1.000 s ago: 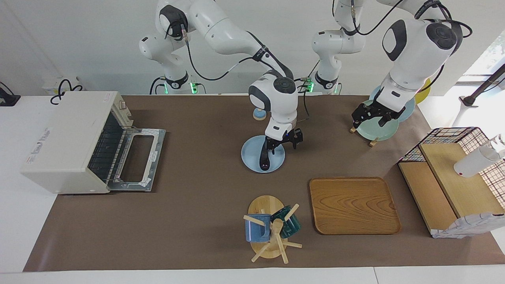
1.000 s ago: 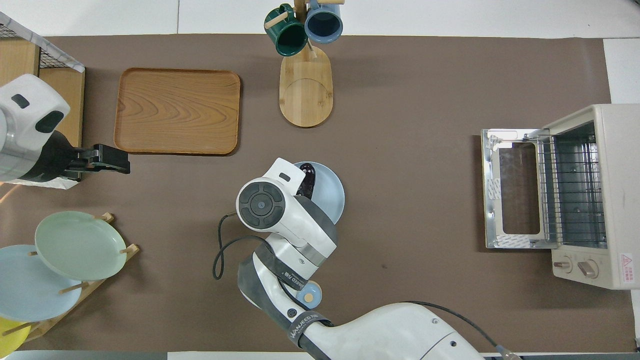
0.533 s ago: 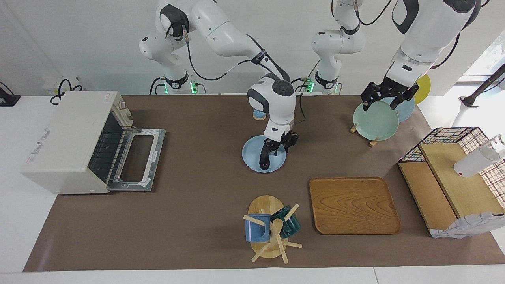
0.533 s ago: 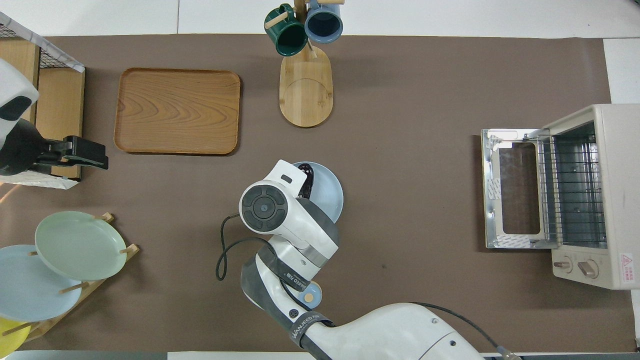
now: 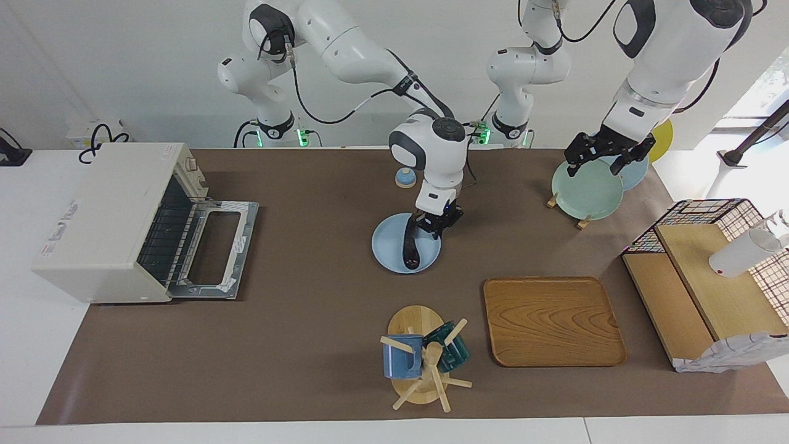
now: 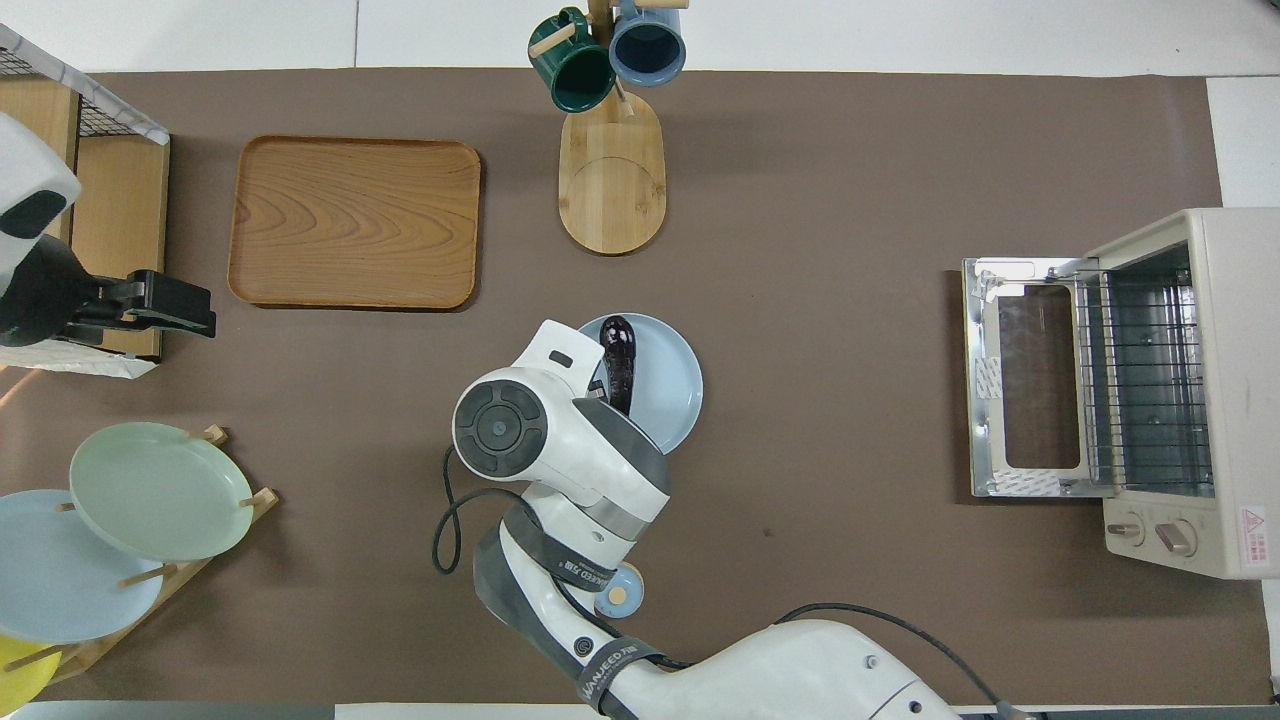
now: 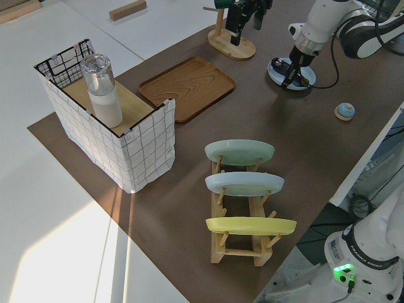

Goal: Put eggplant into oven
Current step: 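Grasp the blue plate rim with the right gripper and lift it, then carry the plate with the eggplant into the open oven with the right gripper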

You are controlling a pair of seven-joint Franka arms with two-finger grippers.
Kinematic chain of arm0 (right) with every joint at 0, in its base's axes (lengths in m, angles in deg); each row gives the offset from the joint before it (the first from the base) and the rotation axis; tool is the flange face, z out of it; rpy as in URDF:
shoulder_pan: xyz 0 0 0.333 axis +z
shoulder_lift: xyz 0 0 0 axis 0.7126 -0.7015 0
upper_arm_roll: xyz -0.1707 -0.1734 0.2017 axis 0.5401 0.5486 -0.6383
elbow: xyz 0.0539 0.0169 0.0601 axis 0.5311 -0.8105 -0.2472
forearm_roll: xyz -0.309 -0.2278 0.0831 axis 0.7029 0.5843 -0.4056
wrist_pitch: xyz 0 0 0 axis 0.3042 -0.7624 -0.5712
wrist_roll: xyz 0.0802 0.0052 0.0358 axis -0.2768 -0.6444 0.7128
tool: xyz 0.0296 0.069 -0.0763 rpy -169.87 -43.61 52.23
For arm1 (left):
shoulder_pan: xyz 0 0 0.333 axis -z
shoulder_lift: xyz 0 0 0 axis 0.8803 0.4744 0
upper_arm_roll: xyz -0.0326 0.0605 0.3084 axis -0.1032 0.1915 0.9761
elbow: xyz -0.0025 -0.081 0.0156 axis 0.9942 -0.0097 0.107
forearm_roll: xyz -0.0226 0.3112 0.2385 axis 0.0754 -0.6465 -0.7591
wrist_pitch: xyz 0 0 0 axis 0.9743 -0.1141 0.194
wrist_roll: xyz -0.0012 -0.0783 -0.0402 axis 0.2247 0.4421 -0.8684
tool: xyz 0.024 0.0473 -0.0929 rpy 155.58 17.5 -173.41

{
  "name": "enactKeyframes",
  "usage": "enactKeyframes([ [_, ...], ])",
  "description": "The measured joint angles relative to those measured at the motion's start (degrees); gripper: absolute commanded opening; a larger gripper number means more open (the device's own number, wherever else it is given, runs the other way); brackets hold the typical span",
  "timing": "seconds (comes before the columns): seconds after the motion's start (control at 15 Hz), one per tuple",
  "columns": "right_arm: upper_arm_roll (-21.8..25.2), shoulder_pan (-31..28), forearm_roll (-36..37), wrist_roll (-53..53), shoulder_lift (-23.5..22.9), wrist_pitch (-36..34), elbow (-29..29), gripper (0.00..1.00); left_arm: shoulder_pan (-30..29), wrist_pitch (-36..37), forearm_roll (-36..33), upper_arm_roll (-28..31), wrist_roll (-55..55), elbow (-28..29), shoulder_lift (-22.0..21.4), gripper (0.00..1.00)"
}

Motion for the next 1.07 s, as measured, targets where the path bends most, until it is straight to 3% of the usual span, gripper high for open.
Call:
enactKeyframes([
  [0.2,0.82,-1.19,0.91,3.95,1.68,-6.73,2.12,0.0,-1.03,0.0,0.0,-0.34,0.21,-0.03,0.0,1.0],
  [0.47,1.32,-9.43,1.0,18.09,9.2,-17.45,-0.1,0.0,-1.19,0.0,0.0,-0.49,0.37,-0.03,0.0,1.0],
  [0.87,1.55,-29.62,2.26,38.83,28.82,-19.29,-21.59,0.0,-1.19,0.0,0.0,-0.57,0.37,-0.03,0.0,1.0],
  [1.07,1.64,-37.76,2.27,46.93,33.84,-18.42,-27.55,0.0,-1.19,0.0,0.0,-0.74,0.37,-0.03,0.0,1.0],
])
